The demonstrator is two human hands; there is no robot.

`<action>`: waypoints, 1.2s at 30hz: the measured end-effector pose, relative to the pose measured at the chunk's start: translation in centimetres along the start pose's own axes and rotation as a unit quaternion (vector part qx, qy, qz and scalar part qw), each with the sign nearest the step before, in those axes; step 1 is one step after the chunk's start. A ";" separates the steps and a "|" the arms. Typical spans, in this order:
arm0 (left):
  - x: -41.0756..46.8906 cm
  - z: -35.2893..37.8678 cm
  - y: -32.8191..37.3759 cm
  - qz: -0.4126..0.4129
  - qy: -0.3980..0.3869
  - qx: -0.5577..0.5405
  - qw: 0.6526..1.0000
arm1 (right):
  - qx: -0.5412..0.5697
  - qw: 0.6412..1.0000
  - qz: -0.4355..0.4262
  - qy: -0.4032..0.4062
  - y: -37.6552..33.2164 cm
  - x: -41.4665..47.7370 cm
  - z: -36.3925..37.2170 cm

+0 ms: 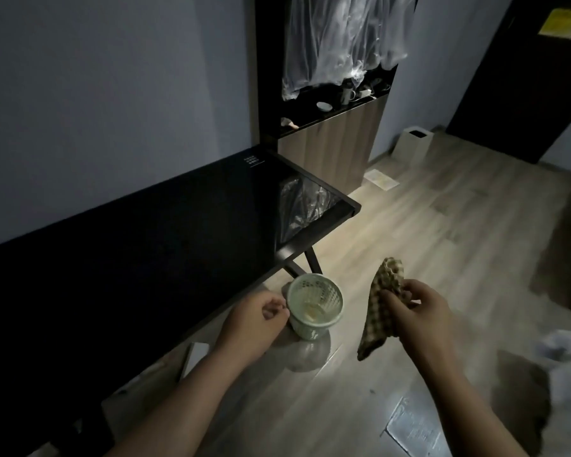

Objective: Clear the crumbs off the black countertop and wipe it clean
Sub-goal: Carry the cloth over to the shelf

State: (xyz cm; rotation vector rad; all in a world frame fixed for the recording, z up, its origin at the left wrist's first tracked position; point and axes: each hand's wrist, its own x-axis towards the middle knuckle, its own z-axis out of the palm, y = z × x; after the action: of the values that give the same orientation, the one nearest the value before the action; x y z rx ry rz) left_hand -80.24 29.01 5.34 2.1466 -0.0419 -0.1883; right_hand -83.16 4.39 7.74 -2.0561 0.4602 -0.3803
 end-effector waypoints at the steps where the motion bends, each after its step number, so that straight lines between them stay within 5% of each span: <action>1: 0.7 1.0 0.7 -0.006 0.002 -0.001 1.000 | -0.005 1.000 0.001 0.000 0.4 1.1 -0.5; 26: 33.0 16.0 12.0 -0.010 -0.059 -0.023 0.998 | -0.008 0.999 0.052 0.011 5.4 33.8 -4.3; 36: 44.5 26.5 20.0 -0.020 -0.004 -0.042 0.999 | 0.026 0.998 0.049 -0.024 11.2 51.9 -9.7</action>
State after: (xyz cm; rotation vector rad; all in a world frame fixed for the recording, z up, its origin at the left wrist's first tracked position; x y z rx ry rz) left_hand -39.44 -8.53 2.48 2.0637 0.0046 -0.2196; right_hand -43.71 -32.36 7.05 -1.9806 0.5138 -0.2806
